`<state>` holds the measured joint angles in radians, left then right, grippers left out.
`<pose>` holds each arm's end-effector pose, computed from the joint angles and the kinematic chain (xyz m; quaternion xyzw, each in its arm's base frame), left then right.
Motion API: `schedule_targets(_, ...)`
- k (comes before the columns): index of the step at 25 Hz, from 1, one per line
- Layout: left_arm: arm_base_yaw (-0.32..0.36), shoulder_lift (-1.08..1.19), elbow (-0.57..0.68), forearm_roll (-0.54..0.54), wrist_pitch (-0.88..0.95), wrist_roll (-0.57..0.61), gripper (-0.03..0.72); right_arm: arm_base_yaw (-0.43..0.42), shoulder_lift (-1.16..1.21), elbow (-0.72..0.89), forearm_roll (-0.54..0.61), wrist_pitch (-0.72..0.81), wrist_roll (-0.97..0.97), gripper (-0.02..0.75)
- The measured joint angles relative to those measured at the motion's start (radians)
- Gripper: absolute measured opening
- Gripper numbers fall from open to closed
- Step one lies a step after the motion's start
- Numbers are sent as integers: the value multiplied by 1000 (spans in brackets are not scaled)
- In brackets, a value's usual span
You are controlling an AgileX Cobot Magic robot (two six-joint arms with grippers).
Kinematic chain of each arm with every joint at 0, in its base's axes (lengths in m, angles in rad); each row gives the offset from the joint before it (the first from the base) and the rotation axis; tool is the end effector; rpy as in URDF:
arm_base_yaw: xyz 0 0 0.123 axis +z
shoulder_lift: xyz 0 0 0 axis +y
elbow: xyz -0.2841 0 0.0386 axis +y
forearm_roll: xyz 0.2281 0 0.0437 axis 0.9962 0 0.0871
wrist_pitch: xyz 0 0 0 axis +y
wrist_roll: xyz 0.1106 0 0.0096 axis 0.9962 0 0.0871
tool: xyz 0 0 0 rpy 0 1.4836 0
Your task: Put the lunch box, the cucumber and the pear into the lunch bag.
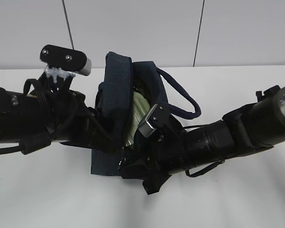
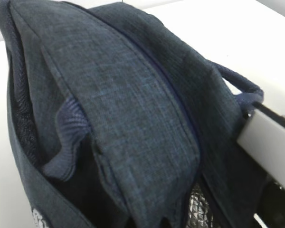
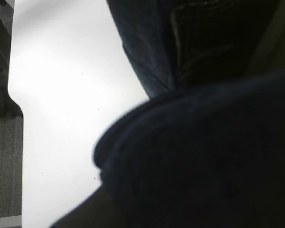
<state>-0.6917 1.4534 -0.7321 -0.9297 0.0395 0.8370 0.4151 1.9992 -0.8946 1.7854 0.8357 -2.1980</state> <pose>0.2234 -0.1896 0.2240 0.2716 0.8554 -0.1815 0.4019 0.2866 0.2143 0.1272 -0.4432 0.7398 0.3818 0.3323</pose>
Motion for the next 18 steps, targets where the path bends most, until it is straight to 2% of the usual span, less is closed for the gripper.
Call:
schedule_targets(3,0,0,0,0,0,0,3,0,0,0,0,0,26,1)
schedule_targets(5,0,0,0,0,0,0,3,0,0,0,0,2,48,31)
schedule_targets(12,0,0,0,0,0,0,3,1,0,0,-7,10,107,365)
schedule_targets(15,0,0,0,0,0,0,3,1,0,0,-7,10,136,408)
schedule_targets(18,0,0,0,0,0,0,3,1,0,0,-7,-28,153,416)
